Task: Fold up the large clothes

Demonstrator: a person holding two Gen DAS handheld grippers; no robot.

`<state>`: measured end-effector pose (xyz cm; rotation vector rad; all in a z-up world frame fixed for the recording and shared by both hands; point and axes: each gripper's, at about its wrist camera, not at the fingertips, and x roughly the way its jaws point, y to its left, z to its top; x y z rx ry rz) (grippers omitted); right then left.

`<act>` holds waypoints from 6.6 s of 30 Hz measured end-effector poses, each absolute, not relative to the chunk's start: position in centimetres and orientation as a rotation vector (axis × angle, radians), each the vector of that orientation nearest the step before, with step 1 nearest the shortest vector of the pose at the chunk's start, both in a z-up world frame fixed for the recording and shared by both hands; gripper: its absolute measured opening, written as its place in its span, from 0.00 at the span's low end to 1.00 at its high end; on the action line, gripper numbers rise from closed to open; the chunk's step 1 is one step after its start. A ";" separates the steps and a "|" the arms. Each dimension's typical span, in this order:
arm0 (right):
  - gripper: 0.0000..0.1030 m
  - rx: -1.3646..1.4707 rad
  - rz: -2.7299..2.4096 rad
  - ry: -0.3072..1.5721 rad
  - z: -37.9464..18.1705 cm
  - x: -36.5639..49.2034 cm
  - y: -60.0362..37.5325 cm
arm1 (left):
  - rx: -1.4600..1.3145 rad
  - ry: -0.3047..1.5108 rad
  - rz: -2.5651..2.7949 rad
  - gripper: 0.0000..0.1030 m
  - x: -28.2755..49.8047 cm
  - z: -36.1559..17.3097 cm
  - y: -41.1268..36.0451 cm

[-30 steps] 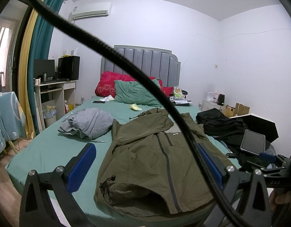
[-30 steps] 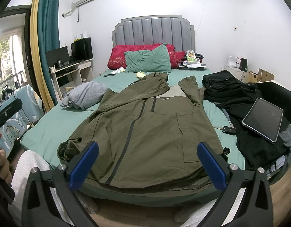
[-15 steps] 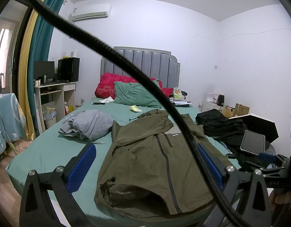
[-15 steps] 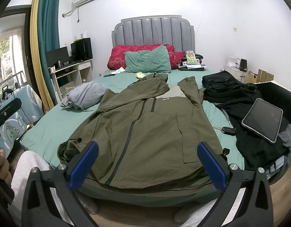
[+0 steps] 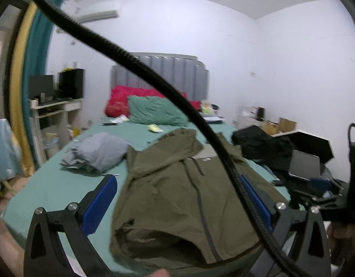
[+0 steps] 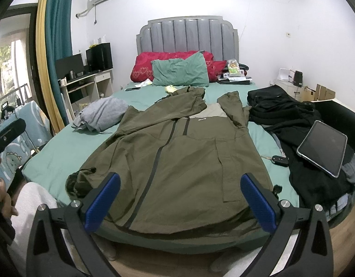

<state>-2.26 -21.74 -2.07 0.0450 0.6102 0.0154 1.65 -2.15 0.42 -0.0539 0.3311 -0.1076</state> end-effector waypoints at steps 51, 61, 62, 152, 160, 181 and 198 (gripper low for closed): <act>0.03 0.131 0.000 0.828 -15.8 55.2 -30.1 | -0.200 0.707 0.045 1.00 38.3 -17.1 17.5; 0.62 0.202 -0.093 1.121 -20.6 43.9 -34.3 | -0.232 0.739 -0.027 1.00 39.6 -17.1 13.5; 0.62 0.207 -0.101 1.083 -19.6 43.7 -35.1 | -0.226 0.738 -0.024 1.00 39.6 -17.2 13.4; 0.89 0.139 0.386 0.961 -20.1 61.6 -13.3 | -0.311 0.701 0.028 1.00 40.6 -15.7 18.0; 0.81 -0.003 0.749 0.975 -18.6 58.8 -10.1 | -0.300 0.694 0.046 1.00 41.1 -16.1 17.4; 0.04 0.384 0.423 0.696 -15.9 73.2 -28.3 | -0.227 0.757 0.007 1.00 41.8 -18.5 15.6; 0.46 -0.408 0.691 1.212 -15.0 36.9 -20.0 | -0.252 0.674 -0.072 1.00 39.5 -14.7 13.3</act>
